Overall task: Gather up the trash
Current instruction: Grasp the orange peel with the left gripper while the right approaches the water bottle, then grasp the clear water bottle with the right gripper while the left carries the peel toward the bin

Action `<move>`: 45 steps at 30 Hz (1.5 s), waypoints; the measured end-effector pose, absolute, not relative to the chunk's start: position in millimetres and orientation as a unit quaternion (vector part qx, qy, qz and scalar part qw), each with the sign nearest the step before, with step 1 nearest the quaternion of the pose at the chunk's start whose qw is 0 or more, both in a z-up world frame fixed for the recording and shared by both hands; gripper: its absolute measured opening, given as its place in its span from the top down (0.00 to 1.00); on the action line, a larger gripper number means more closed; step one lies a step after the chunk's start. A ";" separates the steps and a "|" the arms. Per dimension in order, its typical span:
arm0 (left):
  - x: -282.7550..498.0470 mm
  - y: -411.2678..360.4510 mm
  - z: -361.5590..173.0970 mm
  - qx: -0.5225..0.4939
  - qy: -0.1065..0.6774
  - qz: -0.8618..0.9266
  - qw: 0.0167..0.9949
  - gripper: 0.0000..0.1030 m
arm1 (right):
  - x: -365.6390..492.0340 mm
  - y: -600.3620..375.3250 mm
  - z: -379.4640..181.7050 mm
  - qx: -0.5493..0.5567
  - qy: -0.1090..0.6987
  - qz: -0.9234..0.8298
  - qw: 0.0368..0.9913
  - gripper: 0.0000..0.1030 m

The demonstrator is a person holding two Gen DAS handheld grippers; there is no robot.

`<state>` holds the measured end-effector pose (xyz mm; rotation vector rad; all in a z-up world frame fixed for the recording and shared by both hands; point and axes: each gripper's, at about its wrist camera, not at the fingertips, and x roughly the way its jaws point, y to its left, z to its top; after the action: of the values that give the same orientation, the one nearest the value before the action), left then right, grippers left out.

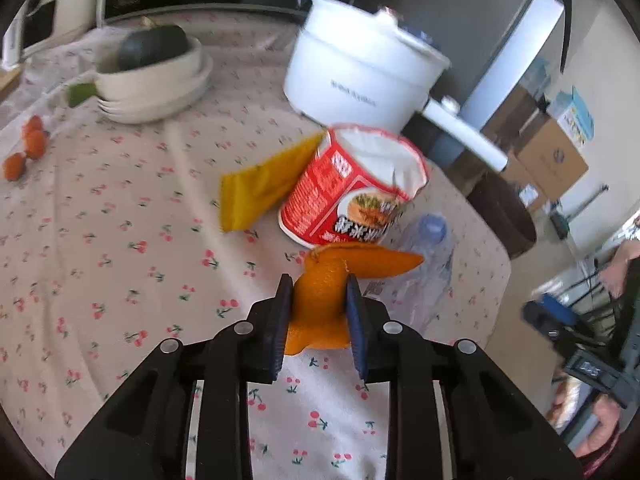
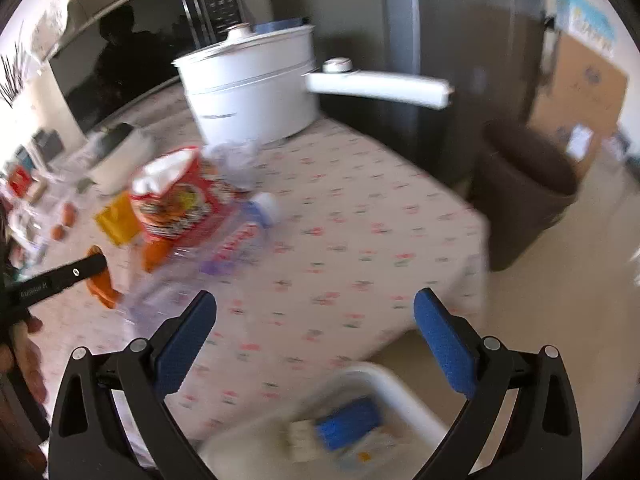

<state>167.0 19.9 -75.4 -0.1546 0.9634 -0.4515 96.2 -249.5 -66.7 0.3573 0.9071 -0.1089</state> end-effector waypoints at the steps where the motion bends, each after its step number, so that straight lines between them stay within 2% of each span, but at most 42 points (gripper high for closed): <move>1: 164.7 21.8 -71.5 -0.079 0.455 -0.215 0.860 0.77 | 100.8 -248.0 -70.3 0.189 0.443 -0.045 0.875 0.07; 9: 136.0 26.8 -36.2 -0.101 0.412 -0.229 0.876 0.79 | 140.7 -233.6 -100.4 0.326 0.462 -0.028 0.824 0.07; 20: 128.4 41.6 -30.3 -0.101 0.404 -0.220 0.882 0.79 | 172.0 -205.5 -126.5 0.342 0.474 -0.017 0.811 0.07; 21: 127.8 43.1 -30.3 -0.101 0.404 -0.219 0.882 0.79 | 171.7 -206.4 -125.7 0.341 0.469 -0.017 0.815 0.10; 23: 127.1 45.6 -30.5 -0.100 0.404 -0.217 0.883 0.79 | 174.2 -207.0 -127.5 0.348 0.468 0.003 0.812 0.37; 25: 126.0 48.5 -30.5 -0.101 0.403 -0.214 0.884 0.79 | 172.6 -209.8 -126.3 0.353 0.464 0.006 0.813 0.41; 27: 124.6 50.9 -29.8 -0.105 0.402 -0.211 0.885 0.79 | 169.5 -212.1 -121.2 0.347 0.455 0.009 0.820 0.51; 35: 118.9 51.1 -18.6 -0.114 0.387 -0.215 0.889 0.79 | 152.2 -223.0 -88.9 0.319 0.422 0.019 0.848 0.56; 45: 110.3 43.9 -9.7 -0.113 0.375 -0.225 0.892 0.79 | 127.7 -234.3 -55.5 0.278 0.390 0.023 0.878 0.57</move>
<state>110.3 43.9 -9.7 -0.2336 0.7776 -0.4669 127.7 -234.3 -55.5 0.5798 0.8134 0.0473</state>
